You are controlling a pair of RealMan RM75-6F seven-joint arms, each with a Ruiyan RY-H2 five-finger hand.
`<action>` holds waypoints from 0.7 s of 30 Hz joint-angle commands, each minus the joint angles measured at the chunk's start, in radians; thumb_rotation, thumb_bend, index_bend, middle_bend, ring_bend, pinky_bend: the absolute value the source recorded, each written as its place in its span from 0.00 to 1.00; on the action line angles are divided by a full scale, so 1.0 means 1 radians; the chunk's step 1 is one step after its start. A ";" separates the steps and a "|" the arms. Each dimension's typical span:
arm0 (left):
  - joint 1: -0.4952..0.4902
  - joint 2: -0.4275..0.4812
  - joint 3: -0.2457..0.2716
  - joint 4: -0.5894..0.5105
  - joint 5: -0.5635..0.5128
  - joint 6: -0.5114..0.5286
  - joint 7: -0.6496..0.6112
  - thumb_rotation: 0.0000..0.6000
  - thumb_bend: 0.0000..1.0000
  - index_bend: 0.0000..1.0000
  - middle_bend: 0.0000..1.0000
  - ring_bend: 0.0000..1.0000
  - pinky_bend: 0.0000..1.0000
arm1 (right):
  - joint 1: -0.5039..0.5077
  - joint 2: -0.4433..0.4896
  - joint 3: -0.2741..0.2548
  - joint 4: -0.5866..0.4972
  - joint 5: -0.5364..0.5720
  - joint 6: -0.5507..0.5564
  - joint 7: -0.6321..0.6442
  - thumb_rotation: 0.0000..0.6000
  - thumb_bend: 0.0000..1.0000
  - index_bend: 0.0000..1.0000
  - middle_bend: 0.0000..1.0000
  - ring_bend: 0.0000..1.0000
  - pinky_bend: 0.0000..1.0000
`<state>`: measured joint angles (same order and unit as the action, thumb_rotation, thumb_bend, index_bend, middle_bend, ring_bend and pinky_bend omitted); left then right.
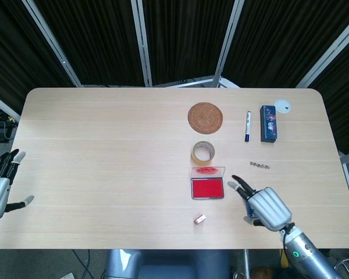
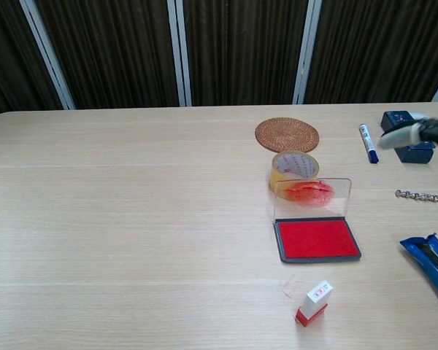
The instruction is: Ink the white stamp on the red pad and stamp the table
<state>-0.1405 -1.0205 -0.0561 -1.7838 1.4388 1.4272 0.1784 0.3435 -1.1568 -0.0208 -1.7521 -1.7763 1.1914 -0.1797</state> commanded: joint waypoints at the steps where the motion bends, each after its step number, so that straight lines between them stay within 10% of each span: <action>1: -0.004 -0.006 -0.001 0.004 -0.007 -0.008 0.010 1.00 0.00 0.00 0.00 0.00 0.00 | 0.074 -0.053 0.002 -0.067 0.031 -0.143 -0.101 1.00 0.00 0.11 0.13 0.80 1.00; 21: -0.024 -0.026 -0.007 0.022 -0.051 -0.048 0.039 1.00 0.00 0.00 0.00 0.00 0.00 | 0.166 -0.285 0.024 -0.004 0.223 -0.330 -0.399 1.00 0.20 0.29 0.27 0.80 1.00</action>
<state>-0.1644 -1.0467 -0.0632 -1.7620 1.3874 1.3789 0.2174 0.5072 -1.4361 0.0044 -1.7602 -1.5574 0.8612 -0.5745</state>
